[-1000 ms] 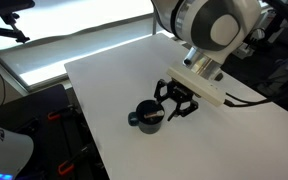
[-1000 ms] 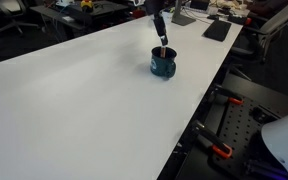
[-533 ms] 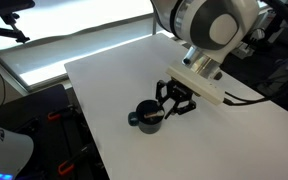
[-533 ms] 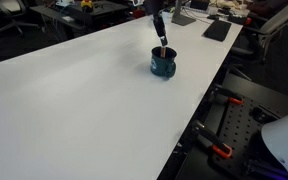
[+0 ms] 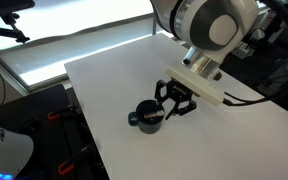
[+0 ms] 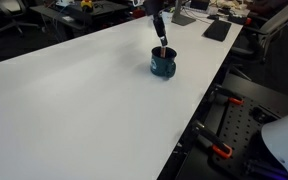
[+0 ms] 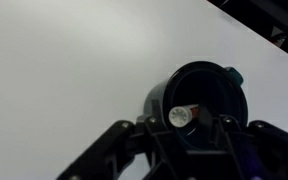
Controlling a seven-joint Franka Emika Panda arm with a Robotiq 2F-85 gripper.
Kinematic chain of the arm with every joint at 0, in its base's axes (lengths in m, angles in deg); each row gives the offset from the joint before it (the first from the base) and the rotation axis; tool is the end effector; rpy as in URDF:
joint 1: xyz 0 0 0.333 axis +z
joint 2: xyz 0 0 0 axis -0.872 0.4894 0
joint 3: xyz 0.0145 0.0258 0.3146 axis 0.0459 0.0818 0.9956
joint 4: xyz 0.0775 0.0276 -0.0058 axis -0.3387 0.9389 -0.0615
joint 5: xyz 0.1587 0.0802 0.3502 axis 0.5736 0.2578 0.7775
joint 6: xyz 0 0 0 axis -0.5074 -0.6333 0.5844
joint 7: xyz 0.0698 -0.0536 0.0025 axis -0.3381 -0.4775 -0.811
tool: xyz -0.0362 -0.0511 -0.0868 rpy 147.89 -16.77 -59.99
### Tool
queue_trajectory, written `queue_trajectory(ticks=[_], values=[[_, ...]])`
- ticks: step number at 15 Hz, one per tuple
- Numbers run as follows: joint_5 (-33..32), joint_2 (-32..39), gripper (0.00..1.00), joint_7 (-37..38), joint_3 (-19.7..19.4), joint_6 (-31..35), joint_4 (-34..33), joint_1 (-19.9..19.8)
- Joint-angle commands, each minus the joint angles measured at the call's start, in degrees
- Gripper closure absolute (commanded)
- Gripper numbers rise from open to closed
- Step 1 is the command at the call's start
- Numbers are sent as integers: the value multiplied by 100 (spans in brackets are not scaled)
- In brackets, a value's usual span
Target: Remove the marker from the cup and put it on the table
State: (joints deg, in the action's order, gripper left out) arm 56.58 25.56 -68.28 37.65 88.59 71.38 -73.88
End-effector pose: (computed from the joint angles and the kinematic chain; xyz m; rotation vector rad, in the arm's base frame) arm 0.5527 -0.1715 0.2010 -2.8108 -0.7103 0.7643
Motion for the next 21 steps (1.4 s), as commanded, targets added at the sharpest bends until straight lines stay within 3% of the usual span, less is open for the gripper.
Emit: queue_trajectory(ticks=[1, 2, 5, 6, 8, 11, 21], values=[[-55, 14, 46, -67, 50, -18, -44, -6], [-57, 22, 41, -71, 52, -23, -52, -4], [-66, 38, 44, -78, 55, -29, -64, 6], [-69, 41, 50, -73, 54, -33, -67, 9], [-68, 36, 76, -76, 55, -31, -64, 11], [-64, 32, 98, -77, 55, -34, -66, 9], [-22, 28, 95, -8, 37, -108, -114, 22]])
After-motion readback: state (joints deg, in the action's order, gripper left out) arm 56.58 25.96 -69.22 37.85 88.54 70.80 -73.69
